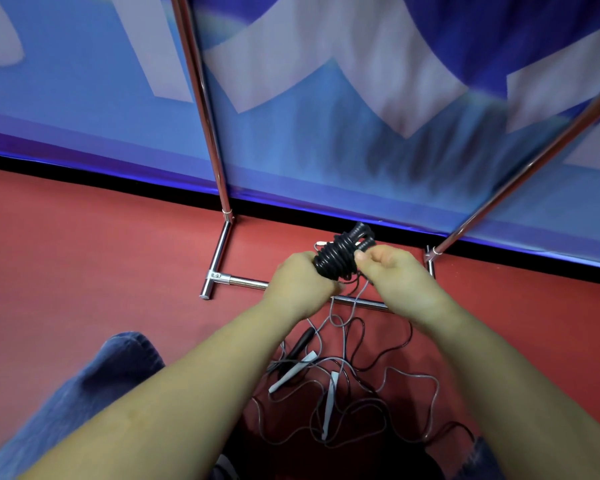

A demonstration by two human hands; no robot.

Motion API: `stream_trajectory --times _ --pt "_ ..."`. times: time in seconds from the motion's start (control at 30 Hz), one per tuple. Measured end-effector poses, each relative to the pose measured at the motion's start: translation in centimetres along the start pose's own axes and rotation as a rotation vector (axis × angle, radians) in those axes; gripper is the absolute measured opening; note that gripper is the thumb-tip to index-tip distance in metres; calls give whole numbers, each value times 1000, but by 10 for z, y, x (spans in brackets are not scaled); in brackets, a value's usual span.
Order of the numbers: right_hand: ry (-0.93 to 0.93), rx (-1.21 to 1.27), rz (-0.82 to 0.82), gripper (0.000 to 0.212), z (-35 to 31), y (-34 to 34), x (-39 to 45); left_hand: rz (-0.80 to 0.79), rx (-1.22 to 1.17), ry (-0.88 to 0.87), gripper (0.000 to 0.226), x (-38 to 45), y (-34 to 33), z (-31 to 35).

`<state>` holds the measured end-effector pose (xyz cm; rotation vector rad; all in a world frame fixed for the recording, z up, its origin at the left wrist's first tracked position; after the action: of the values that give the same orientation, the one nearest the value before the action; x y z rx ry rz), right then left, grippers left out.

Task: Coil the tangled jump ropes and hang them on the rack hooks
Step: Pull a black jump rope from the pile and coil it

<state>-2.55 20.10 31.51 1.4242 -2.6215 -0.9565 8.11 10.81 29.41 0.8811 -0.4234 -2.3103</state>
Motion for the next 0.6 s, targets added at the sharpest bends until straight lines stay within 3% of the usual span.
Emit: stream_trajectory --times 0.1,0.2,0.3,0.4,0.53,0.6 --pt "-124 192 15 42 1 -7 1 90 191 -51 16 -3 3 2" --pt "-110 168 114 49 5 -3 1 84 244 -136 26 -6 1 6" --pt "-79 232 100 45 3 6 3 -247 12 -129 35 -7 -6 9" --pt "-56 299 9 40 -4 9 1 -529 -397 -71 25 -12 -8 20" --pt "19 370 -72 48 -21 4 -8 -504 -527 38 66 -14 -8 22" --pt "16 396 -103 43 -27 0 -11 -447 -513 52 68 -13 -11 19"
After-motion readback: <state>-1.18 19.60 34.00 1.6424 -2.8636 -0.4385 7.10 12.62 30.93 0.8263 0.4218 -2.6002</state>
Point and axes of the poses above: each hand's wrist, its own x-axis towards the middle knuckle, its own y-axis out of the back of the hand, z = x × y, the point moved 4 cm from there along x, towards the middle knuckle, and after that the axes turned 4 degrees about y, right-handed, at the moved point
